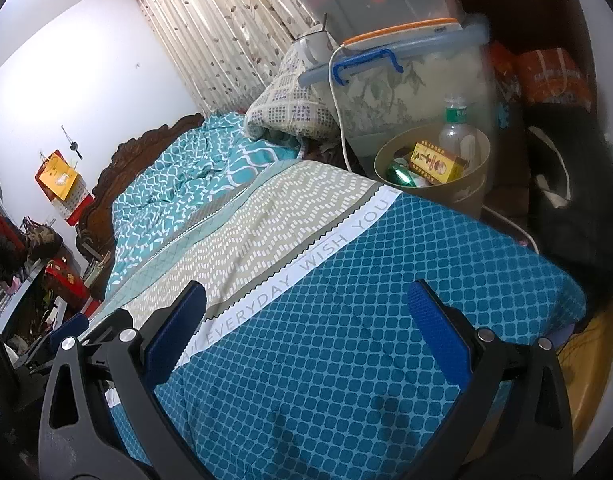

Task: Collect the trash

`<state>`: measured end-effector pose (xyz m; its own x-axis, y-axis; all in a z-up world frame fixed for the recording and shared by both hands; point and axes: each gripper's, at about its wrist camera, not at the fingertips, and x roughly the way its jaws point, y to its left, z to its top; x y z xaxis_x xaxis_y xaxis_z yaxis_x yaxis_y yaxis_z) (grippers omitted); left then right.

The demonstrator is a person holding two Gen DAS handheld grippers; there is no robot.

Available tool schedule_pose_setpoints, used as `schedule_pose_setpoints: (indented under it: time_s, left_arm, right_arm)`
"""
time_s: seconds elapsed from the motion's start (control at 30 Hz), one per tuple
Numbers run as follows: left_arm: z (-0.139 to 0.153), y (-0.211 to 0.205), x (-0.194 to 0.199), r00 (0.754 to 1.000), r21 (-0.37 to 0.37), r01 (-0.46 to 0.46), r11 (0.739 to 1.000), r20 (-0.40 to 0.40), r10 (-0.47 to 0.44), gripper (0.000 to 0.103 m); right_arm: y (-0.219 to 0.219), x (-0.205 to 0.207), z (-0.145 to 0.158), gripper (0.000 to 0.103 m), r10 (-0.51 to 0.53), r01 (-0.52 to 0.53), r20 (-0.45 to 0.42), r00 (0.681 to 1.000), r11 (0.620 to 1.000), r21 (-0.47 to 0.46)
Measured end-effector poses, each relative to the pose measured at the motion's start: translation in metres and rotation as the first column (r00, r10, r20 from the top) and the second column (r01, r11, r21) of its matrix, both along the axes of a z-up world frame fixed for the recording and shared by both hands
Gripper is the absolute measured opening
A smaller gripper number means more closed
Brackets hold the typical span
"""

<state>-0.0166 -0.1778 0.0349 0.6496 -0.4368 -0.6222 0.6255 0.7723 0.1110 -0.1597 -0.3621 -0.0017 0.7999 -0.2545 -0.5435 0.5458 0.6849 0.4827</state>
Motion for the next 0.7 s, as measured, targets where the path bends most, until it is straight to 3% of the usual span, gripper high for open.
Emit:
schedule_pose_setpoints:
  time_s: [0.7]
  left_arm:
    - [0.001, -0.003, -0.010, 1.000, -0.003, 0.022, 1.000, 0.006, -0.022, 0.094]
  right_arm:
    - [0.000, -0.004, -0.002, 0.099, -0.005, 0.005, -0.001, 1.000, 1.000, 0.008]
